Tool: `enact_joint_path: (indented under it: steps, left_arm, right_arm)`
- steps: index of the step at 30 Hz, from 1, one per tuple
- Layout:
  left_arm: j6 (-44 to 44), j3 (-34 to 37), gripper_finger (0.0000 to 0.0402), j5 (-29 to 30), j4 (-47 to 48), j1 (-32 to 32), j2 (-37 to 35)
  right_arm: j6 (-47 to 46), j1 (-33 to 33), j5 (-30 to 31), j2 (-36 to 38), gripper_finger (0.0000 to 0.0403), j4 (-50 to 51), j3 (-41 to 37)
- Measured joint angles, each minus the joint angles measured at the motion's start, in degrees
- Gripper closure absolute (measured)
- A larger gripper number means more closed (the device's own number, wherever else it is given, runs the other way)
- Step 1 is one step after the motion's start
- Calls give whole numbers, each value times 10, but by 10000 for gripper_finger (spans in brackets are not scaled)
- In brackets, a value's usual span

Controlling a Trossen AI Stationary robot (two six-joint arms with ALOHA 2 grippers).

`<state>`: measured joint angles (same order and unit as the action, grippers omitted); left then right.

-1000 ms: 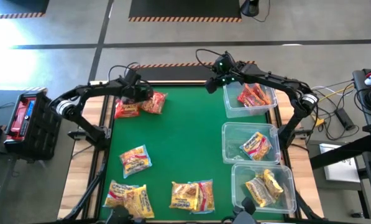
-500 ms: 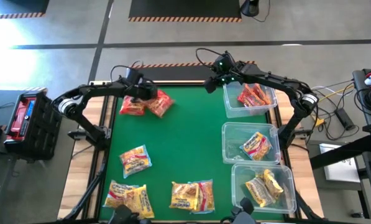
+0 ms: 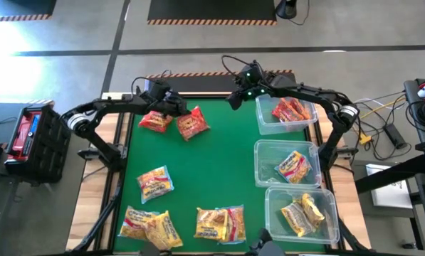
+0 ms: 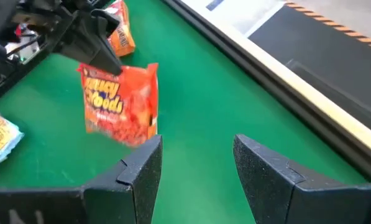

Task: Sort Maruchan noodles
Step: Put the top right red noodle pack into the top transparent bin

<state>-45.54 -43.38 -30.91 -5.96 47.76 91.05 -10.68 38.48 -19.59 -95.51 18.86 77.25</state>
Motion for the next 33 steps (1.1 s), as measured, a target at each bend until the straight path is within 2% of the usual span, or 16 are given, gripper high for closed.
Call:
enact_joint_path:
  steps: [7,12,15,20,27,33]
  left_arm:
    - [-25,0,402,18,-48,-43,0]
    - [-35,0,402,30,-55,-66,0]
    - [-36,0,401,34,-55,-87,0]
    - [-42,0,401,60,-54,-113,0]
    - [-43,0,401,64,-56,-145,0]
    - [-48,0,401,81,-56,-174,0]
  right_arm:
    - [-20,-13,-5,-42,216,-12,0]
    - [-24,-20,-76,-67,216,-21,0]
    - [-17,-27,-89,-79,216,-37,0]
    - [47,-39,-90,-84,216,-49,0]
    - [121,-51,-94,-83,216,-48,0]
    - [166,-78,-143,-83,216,-48,0]
